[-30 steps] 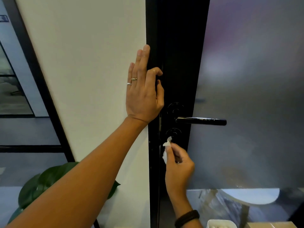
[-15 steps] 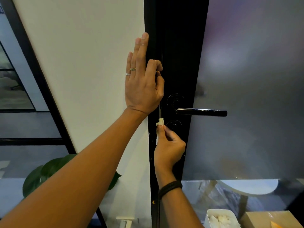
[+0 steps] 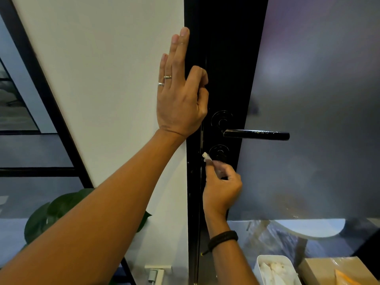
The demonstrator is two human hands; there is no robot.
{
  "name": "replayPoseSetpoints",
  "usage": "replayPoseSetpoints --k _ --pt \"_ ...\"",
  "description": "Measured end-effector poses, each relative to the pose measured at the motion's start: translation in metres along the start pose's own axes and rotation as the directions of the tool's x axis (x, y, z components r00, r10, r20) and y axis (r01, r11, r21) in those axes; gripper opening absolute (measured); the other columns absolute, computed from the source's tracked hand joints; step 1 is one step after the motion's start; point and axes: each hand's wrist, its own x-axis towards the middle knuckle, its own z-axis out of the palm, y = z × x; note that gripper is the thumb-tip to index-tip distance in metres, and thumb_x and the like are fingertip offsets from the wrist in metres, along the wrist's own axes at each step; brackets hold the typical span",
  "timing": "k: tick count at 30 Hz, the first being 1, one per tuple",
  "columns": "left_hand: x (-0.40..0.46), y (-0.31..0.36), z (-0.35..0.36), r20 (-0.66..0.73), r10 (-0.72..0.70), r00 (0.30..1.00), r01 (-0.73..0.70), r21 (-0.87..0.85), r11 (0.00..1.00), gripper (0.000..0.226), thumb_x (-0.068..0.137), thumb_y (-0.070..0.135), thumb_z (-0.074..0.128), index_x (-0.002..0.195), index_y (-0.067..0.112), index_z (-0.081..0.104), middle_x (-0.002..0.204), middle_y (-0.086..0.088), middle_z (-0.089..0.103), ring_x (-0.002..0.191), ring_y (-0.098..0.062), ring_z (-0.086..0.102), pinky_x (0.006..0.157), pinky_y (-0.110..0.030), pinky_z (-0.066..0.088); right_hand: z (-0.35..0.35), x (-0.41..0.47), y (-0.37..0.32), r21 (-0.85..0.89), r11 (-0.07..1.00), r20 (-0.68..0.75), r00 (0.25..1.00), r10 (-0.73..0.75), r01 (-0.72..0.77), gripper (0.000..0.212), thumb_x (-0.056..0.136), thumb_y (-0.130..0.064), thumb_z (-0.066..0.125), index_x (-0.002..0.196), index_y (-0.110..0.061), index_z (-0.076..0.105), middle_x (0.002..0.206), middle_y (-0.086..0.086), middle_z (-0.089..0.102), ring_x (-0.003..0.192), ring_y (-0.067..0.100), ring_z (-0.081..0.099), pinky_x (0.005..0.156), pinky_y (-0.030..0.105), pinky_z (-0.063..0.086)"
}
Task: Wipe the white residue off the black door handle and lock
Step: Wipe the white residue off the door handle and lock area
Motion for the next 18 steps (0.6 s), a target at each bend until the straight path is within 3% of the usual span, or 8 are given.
replayPoseSetpoints --k 2,6,9,11,13,15,17,18 --pt "0.001 0.000 0.000 -0.002 0.001 1.000 -0.001 -0.001 1.000 0.011 0.093 0.006 0.062 0.094 0.014 0.068 0.166 -0.028 0.038 0.158 -0.048 0.030 0.134 -0.050 0.018 -0.010 0.002 0.003 -0.047 0.998 0.008 0.999 -0.052 0.052 0.007 0.081 -0.045 0.080 0.085 -0.048 0.075 0.087 -0.015 0.065 0.082 0.018 0.064 0.075 0.053 0.059" --pt "0.000 0.002 0.000 -0.008 -0.002 1.000 0.002 0.004 1.000 0.009 0.095 0.008 0.061 0.095 0.014 0.068 0.167 -0.027 0.038 0.159 -0.047 0.030 0.134 -0.049 0.017 -0.033 0.020 0.005 -0.030 0.991 0.010 0.991 -0.132 0.132 0.037 0.089 -0.022 0.080 0.087 -0.058 0.069 0.092 -0.030 0.067 0.089 0.020 0.067 0.079 0.055 0.058" --pt "0.000 0.001 0.001 -0.014 -0.007 1.000 0.007 0.009 1.000 0.009 0.097 0.009 0.060 0.095 0.014 0.068 0.167 -0.026 0.038 0.159 -0.046 0.030 0.134 -0.050 0.019 -0.043 0.042 -0.006 -0.012 0.969 0.037 0.968 -0.247 0.248 0.030 0.093 -0.020 0.078 0.100 -0.048 0.072 0.092 -0.021 0.070 0.094 0.019 0.066 0.081 0.051 0.059" --pt "0.000 0.002 0.001 -0.018 -0.009 1.000 0.009 0.010 1.000 0.010 0.097 0.009 0.060 0.094 0.015 0.067 0.167 -0.026 0.038 0.159 -0.046 0.030 0.134 -0.049 0.018 -0.041 0.059 -0.016 -0.044 0.927 0.138 0.922 -0.363 0.372 0.017 0.094 -0.022 0.077 0.107 -0.033 0.078 0.099 -0.011 0.074 0.095 0.020 0.068 0.085 0.050 0.058" --pt "-0.001 0.002 0.000 -0.015 -0.008 1.000 0.008 0.015 1.000 0.010 0.097 0.008 0.060 0.095 0.015 0.067 0.167 -0.026 0.038 0.159 -0.046 0.029 0.134 -0.049 0.017 -0.034 0.073 -0.033 -0.104 0.852 0.275 0.838 -0.471 0.513 0.012 0.092 -0.028 0.079 0.104 -0.025 0.083 0.099 -0.008 0.078 0.095 0.018 0.071 0.094 0.032 0.052" --pt "0.000 0.002 0.000 -0.012 -0.006 1.000 0.006 0.019 1.000 0.010 0.096 0.008 0.060 0.095 0.015 0.067 0.167 -0.026 0.037 0.159 -0.046 0.029 0.134 -0.049 0.017 -0.027 0.081 -0.049 -0.205 0.780 0.383 0.781 -0.492 0.592 0.016 0.089 -0.036 0.082 0.101 -0.026 0.085 0.096 -0.009 0.080 0.096 0.011 0.070 0.095 0.005 0.034" --pt "0.000 0.002 0.000 -0.012 -0.008 1.000 0.008 0.017 1.000 0.010 0.097 0.009 0.060 0.095 0.016 0.067 0.167 -0.026 0.037 0.159 -0.046 0.029 0.134 -0.049 0.017 -0.029 0.086 -0.054 -0.251 0.784 0.395 0.800 -0.452 0.567 0.017 0.087 -0.043 0.082 0.099 -0.031 0.084 0.093 -0.013 0.080 0.097 0.008 0.067 0.096 0.004 0.031" --pt "0.000 0.002 0.000 -0.013 -0.008 1.000 0.008 0.016 1.000 0.010 0.097 0.009 0.060 0.095 0.016 0.067 0.168 -0.026 0.037 0.159 -0.046 0.029 0.134 -0.049 0.017 -0.033 0.089 -0.049 -0.246 0.807 0.366 0.823 -0.435 0.537 0.014 0.087 -0.044 0.081 0.097 -0.034 0.083 0.092 -0.015 0.079 0.097 0.010 0.067 0.101 0.017 0.040"
